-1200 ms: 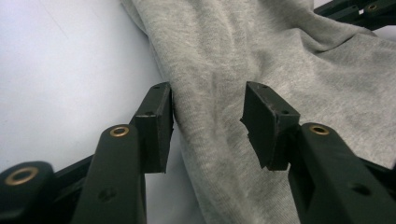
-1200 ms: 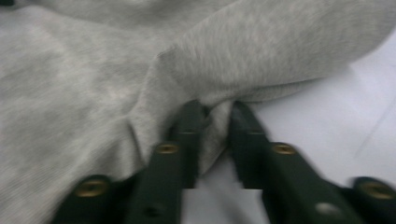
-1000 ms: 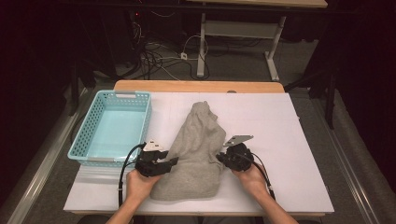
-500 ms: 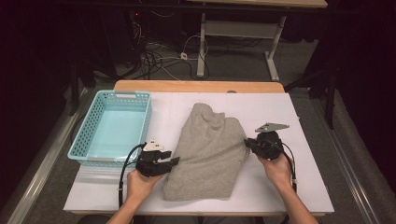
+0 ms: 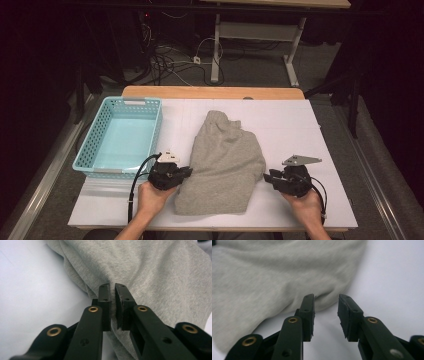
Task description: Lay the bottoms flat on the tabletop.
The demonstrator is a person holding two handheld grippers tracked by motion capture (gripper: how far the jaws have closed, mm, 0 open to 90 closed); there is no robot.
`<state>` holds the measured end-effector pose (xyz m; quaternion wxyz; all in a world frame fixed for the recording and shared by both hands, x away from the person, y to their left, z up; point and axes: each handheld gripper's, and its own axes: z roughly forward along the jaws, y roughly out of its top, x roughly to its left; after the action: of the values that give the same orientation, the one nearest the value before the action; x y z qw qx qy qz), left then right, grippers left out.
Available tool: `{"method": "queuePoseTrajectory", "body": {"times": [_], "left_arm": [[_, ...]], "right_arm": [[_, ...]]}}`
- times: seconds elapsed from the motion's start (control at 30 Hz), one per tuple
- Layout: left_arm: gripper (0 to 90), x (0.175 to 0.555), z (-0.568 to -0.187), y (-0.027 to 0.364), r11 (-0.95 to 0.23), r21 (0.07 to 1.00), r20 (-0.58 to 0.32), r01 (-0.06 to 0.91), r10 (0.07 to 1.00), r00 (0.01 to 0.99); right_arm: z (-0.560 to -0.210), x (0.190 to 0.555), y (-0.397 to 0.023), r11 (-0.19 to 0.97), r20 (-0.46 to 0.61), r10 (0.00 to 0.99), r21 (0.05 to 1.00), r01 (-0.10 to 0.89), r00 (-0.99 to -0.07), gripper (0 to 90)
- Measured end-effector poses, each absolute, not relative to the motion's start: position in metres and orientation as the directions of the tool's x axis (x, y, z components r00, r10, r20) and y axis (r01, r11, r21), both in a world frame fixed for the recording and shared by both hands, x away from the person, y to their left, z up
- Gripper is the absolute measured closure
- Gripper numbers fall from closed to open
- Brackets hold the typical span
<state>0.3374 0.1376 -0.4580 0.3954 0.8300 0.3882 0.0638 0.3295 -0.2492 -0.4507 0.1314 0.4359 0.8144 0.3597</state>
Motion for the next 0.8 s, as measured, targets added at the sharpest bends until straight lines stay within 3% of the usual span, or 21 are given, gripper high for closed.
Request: {"method": "queuePoseTrajectory", "body": {"times": [0.53,0.7,0.8], "left_arm": [[82.2,0.338,-0.453,0.139,-0.379,0.732,-0.181,0.566,0.693,0.698],[58.7,0.34,-0.458,0.14,-0.367,0.726,-0.181,0.582,0.715,0.676],[53.0,0.339,-0.458,0.141,-0.365,0.729,-0.177,0.579,0.717,0.674]], "right_arm": [[-0.458,0.356,-0.193,0.455,0.037,0.768,0.672,0.585,-0.64,50.9],[-0.461,0.364,-0.177,0.47,0.056,0.739,0.671,0.573,-0.671,50.6],[-0.454,0.354,-0.184,0.472,0.043,0.737,0.681,0.56,-0.674,54.3]]}}
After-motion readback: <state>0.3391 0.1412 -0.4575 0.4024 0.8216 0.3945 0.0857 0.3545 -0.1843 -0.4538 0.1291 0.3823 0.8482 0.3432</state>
